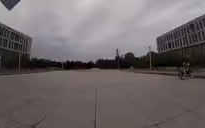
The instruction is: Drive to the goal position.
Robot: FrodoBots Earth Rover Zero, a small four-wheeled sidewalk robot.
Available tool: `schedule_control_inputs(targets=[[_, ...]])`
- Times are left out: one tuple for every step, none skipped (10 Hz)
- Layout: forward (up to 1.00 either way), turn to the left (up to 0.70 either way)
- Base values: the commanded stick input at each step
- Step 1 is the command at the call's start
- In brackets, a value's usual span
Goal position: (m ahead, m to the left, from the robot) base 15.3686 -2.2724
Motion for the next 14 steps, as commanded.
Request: schedule_control_inputs(targets=[[0.7, 0.0], [0.7, 0.0], [0.7, 0.0], [0.7, 0.08], [0.7, 0.09], [0.7, 0.02], [0.7, 0.0], [0.7, 0.0], [0.7, 0.0], [0.7, 0.0], [0.7, 0.0], [0.7, 0.06], [0.7, 0.22], [0.7, 0.29]])
